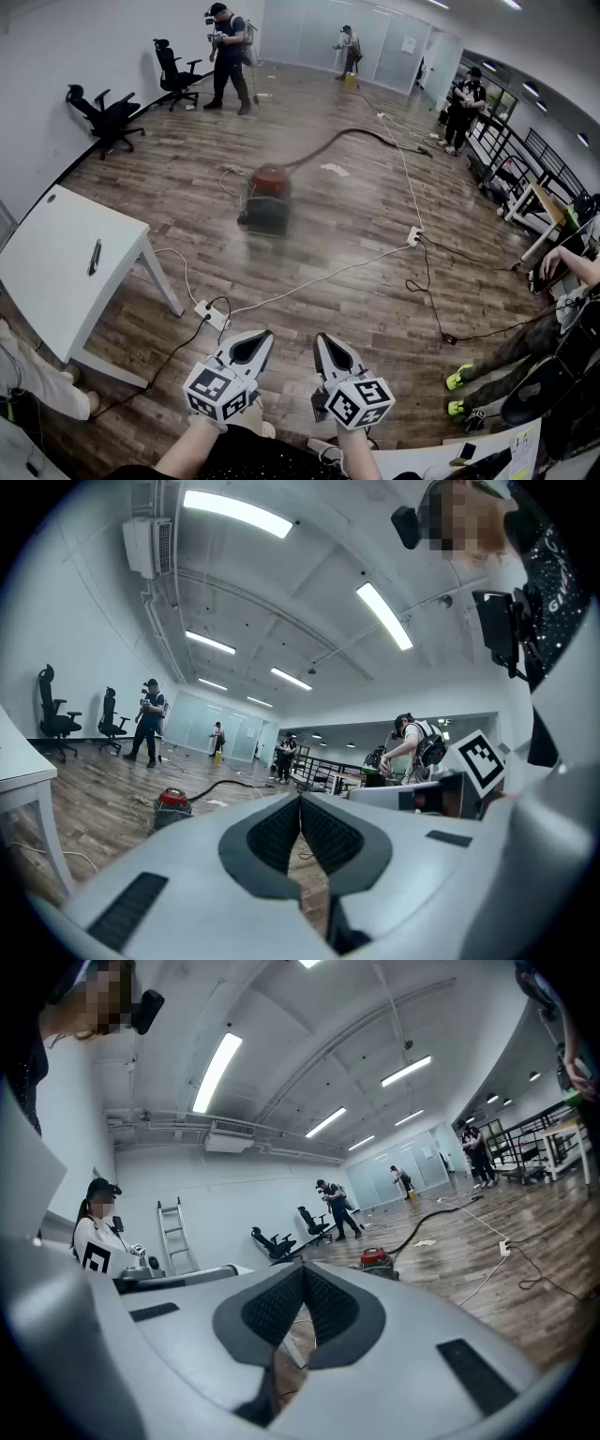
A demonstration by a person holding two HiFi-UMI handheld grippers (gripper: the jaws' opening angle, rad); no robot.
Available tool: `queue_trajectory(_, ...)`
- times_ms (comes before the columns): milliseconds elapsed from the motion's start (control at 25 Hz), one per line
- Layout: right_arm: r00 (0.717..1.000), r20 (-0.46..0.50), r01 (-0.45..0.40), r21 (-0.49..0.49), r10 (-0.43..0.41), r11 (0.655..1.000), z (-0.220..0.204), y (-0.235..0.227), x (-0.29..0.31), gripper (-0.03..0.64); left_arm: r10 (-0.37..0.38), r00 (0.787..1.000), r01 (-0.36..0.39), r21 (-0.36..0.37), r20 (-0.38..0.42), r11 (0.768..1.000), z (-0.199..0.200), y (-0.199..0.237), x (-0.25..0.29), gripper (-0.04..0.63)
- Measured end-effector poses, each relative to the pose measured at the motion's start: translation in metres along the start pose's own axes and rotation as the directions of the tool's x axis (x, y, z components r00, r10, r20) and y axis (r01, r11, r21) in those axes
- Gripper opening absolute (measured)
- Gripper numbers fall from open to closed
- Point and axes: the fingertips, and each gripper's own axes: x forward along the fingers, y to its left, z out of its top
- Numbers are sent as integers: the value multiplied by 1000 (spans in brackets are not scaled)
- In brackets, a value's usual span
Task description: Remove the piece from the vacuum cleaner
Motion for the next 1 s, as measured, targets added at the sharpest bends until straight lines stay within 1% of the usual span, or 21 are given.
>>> queue_trajectory(280,1000,-3,12,8,-12,1000,7,-26,25,-3,-5,1000,5,2,-5,1000,3,23,34,9)
queue_trajectory(560,1000,-4,7,5,-7,1000,23,-53,74,-3,-20,1000,20,-1,-12,1000,13,60,83,9)
queue_trajectory(800,1000,4,13,-5,-13,1000,54,-79,130,-3,-23,1000,23,0,-20,1000,35,110,130,9)
queue_trajectory(1000,999,17,43,-6,-43,999,79,-108,191,-3,-54,998,54,18,-25,998,56,160,180,9)
